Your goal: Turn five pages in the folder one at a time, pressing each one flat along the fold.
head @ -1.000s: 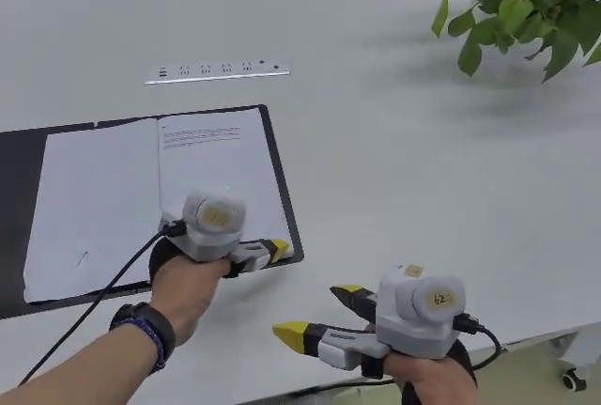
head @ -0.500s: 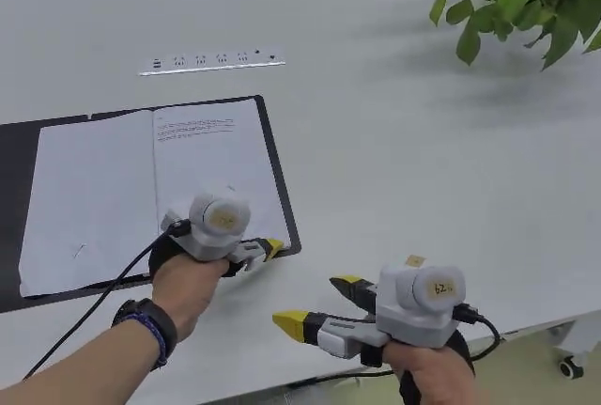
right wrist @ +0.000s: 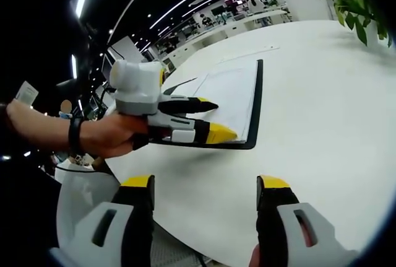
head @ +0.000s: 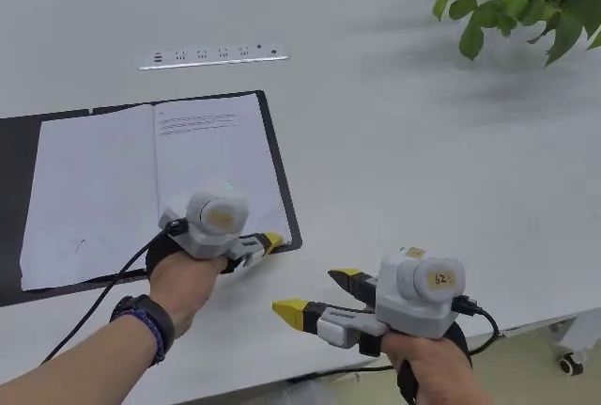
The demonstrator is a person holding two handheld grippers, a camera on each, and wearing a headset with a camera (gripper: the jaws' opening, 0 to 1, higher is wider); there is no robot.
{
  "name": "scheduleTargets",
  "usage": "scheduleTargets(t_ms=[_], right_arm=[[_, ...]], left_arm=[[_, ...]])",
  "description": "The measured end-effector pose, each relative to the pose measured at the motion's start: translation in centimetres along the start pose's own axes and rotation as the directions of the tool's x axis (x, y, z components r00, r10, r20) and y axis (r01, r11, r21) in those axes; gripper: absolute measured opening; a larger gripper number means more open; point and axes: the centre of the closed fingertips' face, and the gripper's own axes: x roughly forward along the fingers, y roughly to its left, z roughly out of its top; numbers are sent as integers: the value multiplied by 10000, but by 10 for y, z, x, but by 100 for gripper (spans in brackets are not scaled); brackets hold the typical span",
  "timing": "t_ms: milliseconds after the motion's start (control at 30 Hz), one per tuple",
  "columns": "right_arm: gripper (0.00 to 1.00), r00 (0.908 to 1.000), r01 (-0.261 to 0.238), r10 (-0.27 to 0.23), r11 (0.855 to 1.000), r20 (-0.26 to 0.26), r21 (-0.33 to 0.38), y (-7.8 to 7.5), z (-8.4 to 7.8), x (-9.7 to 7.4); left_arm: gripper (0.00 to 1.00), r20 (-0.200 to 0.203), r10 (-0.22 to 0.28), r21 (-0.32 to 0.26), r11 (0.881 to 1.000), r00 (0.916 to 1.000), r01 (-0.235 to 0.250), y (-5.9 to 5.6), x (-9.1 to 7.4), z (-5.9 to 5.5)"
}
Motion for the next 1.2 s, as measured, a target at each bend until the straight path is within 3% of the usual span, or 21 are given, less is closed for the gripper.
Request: scheduleTargets(t_ms=[233, 367, 733, 900, 1200], right_arm=[[65, 10000, -29, 29, 10000, 38, 85, 0, 1, 1], [65, 10000, -41, 41, 9999, 45, 101, 0, 2, 2], [65, 10000, -64, 64, 9999, 55, 137, 0, 2, 3], [64, 10000, -61, 61, 9999, 54, 158, -1, 2, 3], [64, 9999, -74, 72, 9998, 112, 198, -2, 5, 4]], left_arm=[[47, 6, 32, -39, 10000, 10000, -32, 6, -2, 1], [29, 11, -93, 414, 9991, 10000, 93, -3, -2, 1], [21, -11, 55, 363, 9993, 10000, -54, -2, -2, 0], [15, -17, -9, 513, 9987, 10000, 9, -6, -1, 0], [9, 193, -174, -596, 9980, 9997, 185, 2, -2, 0]])
